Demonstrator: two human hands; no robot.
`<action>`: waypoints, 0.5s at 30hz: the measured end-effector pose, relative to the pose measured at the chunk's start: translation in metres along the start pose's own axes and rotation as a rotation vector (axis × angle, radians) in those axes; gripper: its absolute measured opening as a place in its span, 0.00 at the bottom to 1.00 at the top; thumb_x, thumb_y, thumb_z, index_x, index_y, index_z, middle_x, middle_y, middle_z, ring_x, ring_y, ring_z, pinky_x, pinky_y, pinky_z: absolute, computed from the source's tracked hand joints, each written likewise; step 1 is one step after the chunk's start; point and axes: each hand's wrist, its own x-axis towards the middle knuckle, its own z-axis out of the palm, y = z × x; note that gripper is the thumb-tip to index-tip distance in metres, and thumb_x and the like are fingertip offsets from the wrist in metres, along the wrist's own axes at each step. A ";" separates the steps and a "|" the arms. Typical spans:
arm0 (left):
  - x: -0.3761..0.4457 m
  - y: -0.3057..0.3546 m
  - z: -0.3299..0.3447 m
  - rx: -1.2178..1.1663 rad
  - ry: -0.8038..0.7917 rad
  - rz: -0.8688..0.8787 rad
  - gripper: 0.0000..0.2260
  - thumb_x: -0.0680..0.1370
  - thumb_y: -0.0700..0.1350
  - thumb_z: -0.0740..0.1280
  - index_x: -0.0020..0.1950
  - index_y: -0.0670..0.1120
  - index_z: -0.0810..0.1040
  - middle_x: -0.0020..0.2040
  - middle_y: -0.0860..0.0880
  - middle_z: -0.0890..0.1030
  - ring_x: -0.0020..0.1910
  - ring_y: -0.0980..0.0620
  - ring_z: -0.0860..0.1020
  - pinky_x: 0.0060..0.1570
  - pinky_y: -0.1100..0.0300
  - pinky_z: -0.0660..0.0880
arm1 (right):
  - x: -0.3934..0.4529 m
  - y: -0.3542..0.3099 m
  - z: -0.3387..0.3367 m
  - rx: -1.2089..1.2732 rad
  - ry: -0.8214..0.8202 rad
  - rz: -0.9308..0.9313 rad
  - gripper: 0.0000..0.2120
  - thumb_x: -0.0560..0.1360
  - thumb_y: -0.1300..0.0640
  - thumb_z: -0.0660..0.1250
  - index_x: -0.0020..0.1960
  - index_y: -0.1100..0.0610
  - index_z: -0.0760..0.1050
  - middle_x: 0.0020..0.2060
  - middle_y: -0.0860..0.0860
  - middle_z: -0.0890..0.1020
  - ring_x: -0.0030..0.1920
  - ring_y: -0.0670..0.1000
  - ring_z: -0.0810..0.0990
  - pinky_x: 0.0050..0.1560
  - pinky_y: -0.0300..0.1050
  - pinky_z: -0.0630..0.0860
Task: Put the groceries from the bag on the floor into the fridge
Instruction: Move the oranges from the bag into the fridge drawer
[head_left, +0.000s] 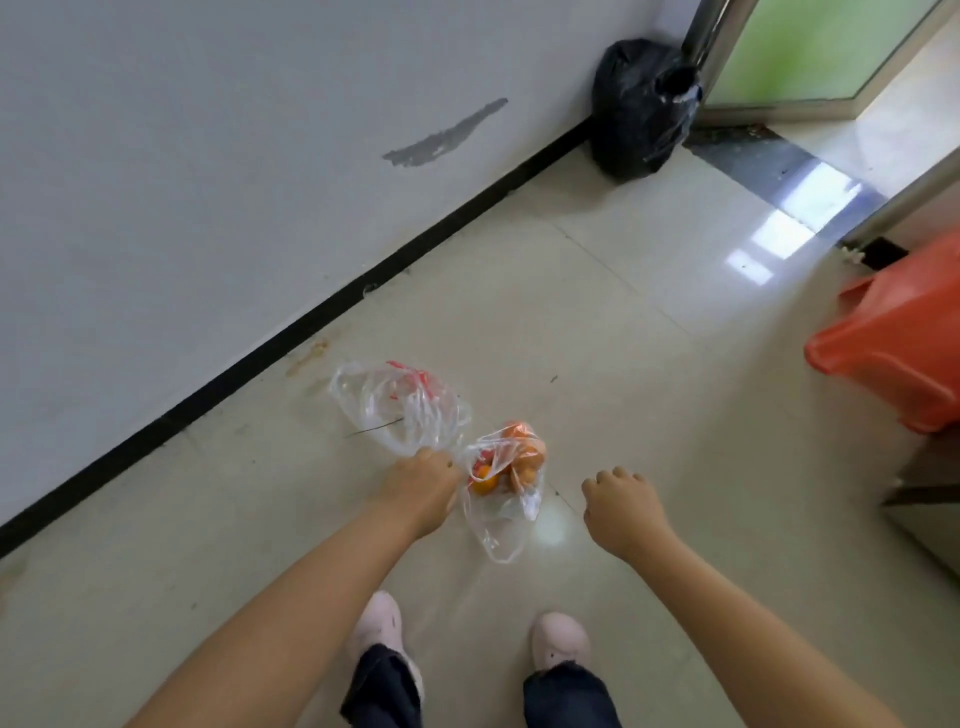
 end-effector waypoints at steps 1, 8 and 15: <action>0.019 -0.006 0.015 -0.005 -0.009 0.035 0.16 0.81 0.47 0.57 0.67 0.46 0.71 0.66 0.46 0.72 0.66 0.45 0.69 0.61 0.53 0.70 | 0.016 -0.008 0.014 0.010 -0.023 0.013 0.14 0.78 0.60 0.54 0.62 0.60 0.70 0.61 0.56 0.75 0.63 0.57 0.71 0.61 0.47 0.67; 0.165 -0.026 0.169 0.040 0.198 0.434 0.11 0.61 0.49 0.80 0.41 0.50 0.86 0.46 0.51 0.85 0.47 0.50 0.83 0.43 0.63 0.79 | 0.147 -0.053 0.154 0.012 -0.041 -0.008 0.15 0.77 0.62 0.55 0.62 0.58 0.70 0.60 0.55 0.75 0.63 0.57 0.70 0.65 0.48 0.65; 0.304 -0.044 0.309 0.208 0.506 0.712 0.06 0.66 0.38 0.68 0.35 0.46 0.85 0.42 0.49 0.87 0.44 0.47 0.86 0.46 0.51 0.81 | 0.265 -0.066 0.292 -0.056 0.033 -0.172 0.15 0.71 0.57 0.68 0.58 0.54 0.78 0.68 0.54 0.73 0.69 0.57 0.69 0.69 0.55 0.66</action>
